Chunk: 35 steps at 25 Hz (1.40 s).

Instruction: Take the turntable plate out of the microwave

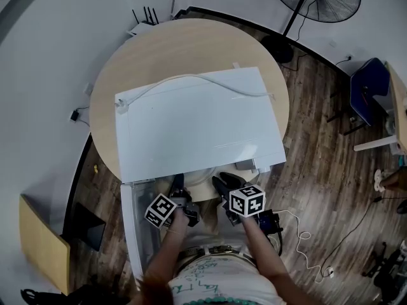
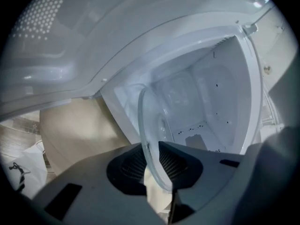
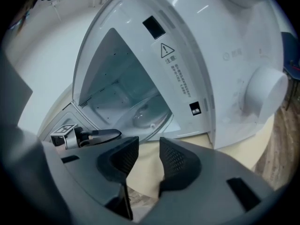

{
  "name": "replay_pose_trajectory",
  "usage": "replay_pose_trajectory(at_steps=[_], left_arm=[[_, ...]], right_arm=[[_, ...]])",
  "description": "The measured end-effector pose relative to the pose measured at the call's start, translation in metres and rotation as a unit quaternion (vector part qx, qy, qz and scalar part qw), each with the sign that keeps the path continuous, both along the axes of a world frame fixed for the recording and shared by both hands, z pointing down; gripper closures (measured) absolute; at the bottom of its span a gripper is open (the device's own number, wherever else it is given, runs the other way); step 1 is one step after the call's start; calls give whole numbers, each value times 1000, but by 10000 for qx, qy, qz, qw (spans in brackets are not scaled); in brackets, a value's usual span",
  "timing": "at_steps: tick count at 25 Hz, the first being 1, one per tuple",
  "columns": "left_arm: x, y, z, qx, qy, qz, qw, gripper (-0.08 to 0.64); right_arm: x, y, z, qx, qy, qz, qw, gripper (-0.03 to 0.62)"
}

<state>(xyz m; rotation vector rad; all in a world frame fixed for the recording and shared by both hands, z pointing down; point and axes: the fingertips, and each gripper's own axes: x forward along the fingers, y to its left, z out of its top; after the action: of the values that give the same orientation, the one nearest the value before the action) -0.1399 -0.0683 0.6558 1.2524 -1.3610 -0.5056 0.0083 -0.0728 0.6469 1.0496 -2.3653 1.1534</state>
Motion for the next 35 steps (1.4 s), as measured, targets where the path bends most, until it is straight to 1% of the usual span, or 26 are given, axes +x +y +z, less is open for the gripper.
replay_pose_trajectory(at_steps=[6, 11, 17, 20, 24, 26, 31, 33, 35], left_arm=[[3, 12, -5, 69, 86, -15, 9999, 488], [3, 25, -5, 61, 77, 5, 10000, 486], [11, 46, -6, 8, 238, 61, 9997, 486], [16, 56, -5, -2, 336, 97, 9994, 486], [20, 64, -5, 4, 334, 198, 9992, 486], [23, 67, -4, -2, 368, 247, 9990, 485], [30, 73, 3, -65, 486, 294, 9984, 478], [31, 73, 6, -93, 422, 354, 9984, 467], [32, 71, 7, -78, 175, 543, 9983, 463]], right_arm=[[-4, 1, 2, -401, -581, 174, 9974, 437], [-5, 0, 8, -545, -665, 158, 9962, 430], [-8, -7, 9, -823, -1078, 366, 9901, 430], [-6, -10, 10, -877, -1130, 402, 9889, 425], [-4, -15, 14, -951, -1168, 484, 9874, 426], [-6, -17, 16, -986, -1213, 499, 9865, 431], [-8, -20, 17, -1167, -1438, 595, 9809, 468], [-7, -20, 17, -1266, -1555, 653, 9775, 486], [-6, -20, 18, -1347, -1637, 736, 9745, 494]])
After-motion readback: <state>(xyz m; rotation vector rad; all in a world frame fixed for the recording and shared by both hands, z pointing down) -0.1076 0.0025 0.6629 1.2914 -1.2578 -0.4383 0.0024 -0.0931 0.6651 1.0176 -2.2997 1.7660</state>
